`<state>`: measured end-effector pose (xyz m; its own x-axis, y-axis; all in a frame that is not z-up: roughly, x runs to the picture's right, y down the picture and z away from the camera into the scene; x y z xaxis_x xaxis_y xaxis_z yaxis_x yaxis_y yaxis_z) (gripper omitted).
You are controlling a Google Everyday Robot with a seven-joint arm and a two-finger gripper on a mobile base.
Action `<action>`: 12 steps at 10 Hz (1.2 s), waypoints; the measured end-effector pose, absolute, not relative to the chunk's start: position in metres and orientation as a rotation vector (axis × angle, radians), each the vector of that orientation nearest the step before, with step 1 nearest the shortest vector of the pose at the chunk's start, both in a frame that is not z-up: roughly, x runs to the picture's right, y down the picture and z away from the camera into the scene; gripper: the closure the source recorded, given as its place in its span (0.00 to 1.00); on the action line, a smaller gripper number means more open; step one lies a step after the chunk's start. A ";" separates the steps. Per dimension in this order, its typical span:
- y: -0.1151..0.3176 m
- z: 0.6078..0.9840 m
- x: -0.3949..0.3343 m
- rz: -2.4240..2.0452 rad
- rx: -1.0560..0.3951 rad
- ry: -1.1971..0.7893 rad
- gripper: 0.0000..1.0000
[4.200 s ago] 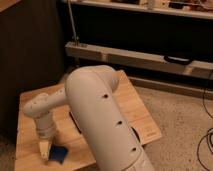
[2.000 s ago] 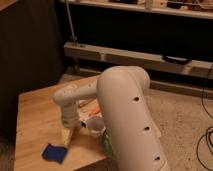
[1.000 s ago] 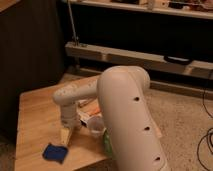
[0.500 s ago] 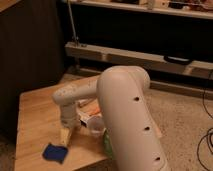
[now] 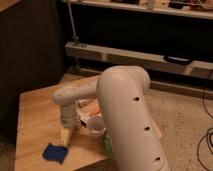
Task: Push the eraser across the table
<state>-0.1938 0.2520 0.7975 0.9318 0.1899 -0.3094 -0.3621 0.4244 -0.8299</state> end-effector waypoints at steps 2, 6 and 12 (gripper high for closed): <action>0.252 0.798 -0.194 0.348 -1.080 0.178 0.20; 0.248 0.791 -0.195 0.343 -1.081 0.178 0.20; 0.188 0.727 -0.187 0.371 -0.997 0.201 0.20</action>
<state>-0.1866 0.1875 0.7272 0.9194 0.2116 -0.3314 -0.3932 0.4871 -0.7798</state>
